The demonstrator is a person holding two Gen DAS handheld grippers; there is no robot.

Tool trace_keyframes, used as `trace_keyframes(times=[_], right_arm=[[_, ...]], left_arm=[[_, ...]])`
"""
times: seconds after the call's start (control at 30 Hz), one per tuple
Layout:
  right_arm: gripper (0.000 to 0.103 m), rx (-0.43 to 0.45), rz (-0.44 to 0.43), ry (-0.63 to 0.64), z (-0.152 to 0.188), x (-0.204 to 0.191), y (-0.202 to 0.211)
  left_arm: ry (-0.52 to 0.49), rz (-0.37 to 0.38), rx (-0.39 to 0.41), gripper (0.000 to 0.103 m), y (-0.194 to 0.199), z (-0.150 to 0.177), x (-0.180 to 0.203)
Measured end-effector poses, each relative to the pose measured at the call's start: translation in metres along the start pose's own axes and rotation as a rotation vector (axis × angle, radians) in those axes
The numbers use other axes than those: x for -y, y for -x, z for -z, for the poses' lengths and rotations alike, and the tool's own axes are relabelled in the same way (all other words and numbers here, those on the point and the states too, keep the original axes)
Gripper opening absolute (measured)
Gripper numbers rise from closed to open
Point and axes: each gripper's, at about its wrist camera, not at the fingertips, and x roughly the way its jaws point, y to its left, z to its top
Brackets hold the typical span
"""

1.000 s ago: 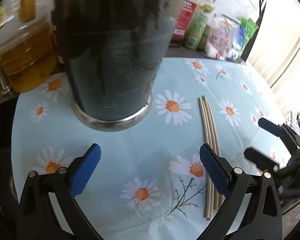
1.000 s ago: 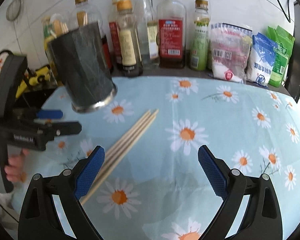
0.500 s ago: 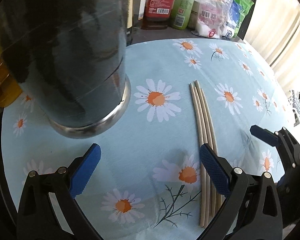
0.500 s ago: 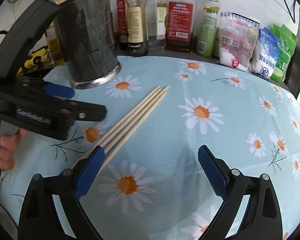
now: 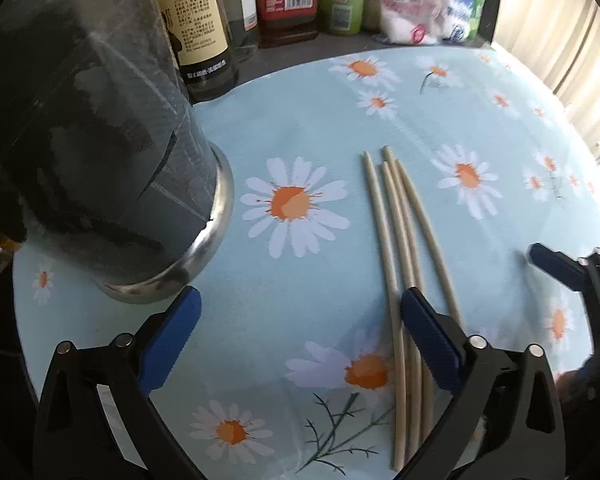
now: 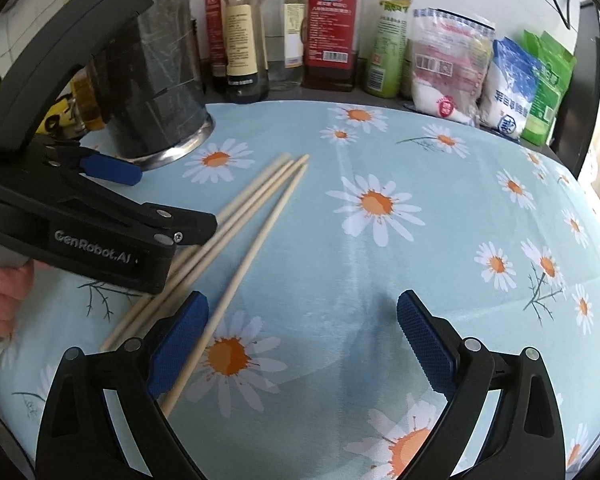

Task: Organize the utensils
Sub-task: 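Close the right gripper on one chopstick while the left gripper grasps another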

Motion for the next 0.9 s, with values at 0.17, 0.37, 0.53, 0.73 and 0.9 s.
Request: trace_keyframes(times=[0.17, 0.37, 0.53, 0.73, 0.9], right_arm=[[0.094, -0.009, 0.025, -0.02, 0.001, 0.01, 0.001], [0.094, -0.07, 0.04, -0.12, -0.01, 0.031, -0.009], [0.093, -0.171, 0.048, -0.134, -0.028, 0.04, -0.022], [0.019, -0.221, 0.006, -0.087, -0.045, 0.044, -0.023], [0.005, -0.246, -0.034, -0.081, -0.049, 0.054, -0.027]], left_arm=[[0.012, -0.001, -0.026, 0.098, -0.004, -0.008, 0.002], [0.008, 0.008, -0.009, 0.093, -0.004, -0.008, -0.001], [0.024, 0.006, -0.002, 0.075, 0.009, 0.003, -0.015], [0.062, 0.001, -0.021, 0.038, 0.016, 0.007, -0.026], [0.076, 0.036, -0.053, 0.005, 0.021, 0.015, -0.027]])
